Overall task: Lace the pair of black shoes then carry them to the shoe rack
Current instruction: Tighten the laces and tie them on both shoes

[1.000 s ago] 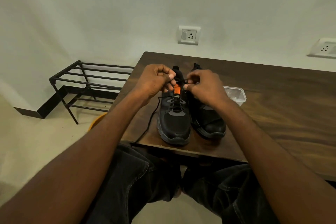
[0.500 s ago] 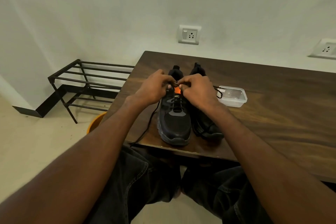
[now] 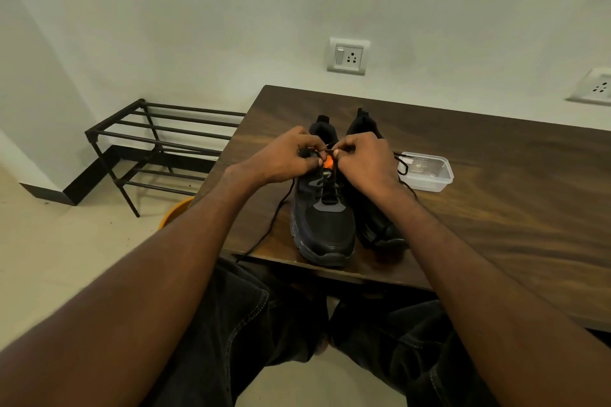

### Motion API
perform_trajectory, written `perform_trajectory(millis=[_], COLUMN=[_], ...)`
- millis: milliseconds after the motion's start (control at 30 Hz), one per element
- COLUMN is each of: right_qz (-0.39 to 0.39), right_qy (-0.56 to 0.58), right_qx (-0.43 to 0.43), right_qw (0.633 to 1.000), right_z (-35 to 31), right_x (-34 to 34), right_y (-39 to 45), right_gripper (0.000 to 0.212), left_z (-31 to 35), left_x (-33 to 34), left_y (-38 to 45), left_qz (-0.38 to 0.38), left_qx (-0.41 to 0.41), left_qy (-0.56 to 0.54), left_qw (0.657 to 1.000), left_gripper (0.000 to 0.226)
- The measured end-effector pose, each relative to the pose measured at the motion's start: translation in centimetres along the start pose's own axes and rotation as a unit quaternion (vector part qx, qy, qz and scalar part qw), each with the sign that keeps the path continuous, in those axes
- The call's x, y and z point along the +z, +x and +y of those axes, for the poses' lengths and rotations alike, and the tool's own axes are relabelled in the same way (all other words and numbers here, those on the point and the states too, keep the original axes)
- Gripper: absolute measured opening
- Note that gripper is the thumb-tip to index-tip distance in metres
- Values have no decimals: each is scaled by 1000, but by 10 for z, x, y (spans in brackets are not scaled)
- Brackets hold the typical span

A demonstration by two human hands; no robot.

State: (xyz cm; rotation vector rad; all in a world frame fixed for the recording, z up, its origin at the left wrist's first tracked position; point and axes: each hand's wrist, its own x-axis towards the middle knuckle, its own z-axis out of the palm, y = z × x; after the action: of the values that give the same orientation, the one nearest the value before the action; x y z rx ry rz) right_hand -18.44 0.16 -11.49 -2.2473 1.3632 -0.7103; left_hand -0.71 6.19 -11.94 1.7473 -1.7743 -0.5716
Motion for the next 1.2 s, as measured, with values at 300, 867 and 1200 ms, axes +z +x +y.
perform_trajectory(millis=[300,867,1200], right_qz=[-6,-38,-40], right_qy=[14,-4,-51], right_qx=[10,-13,-45], right_qw=[1000,999,997], right_z=[3,5,2], right_x=[0,-6,-9], right_y=[1,0,0], right_gripper=[17,20,20], left_z=[-3,1,-1], left_x=[1,3,-6], left_y=[-3,-1,-7], left_qz=[-31,-41,-42], left_qx=[48,40,-9], left_qy=[41,-9,-68], left_qw=[998,998,997], left_gripper=[17,13,35])
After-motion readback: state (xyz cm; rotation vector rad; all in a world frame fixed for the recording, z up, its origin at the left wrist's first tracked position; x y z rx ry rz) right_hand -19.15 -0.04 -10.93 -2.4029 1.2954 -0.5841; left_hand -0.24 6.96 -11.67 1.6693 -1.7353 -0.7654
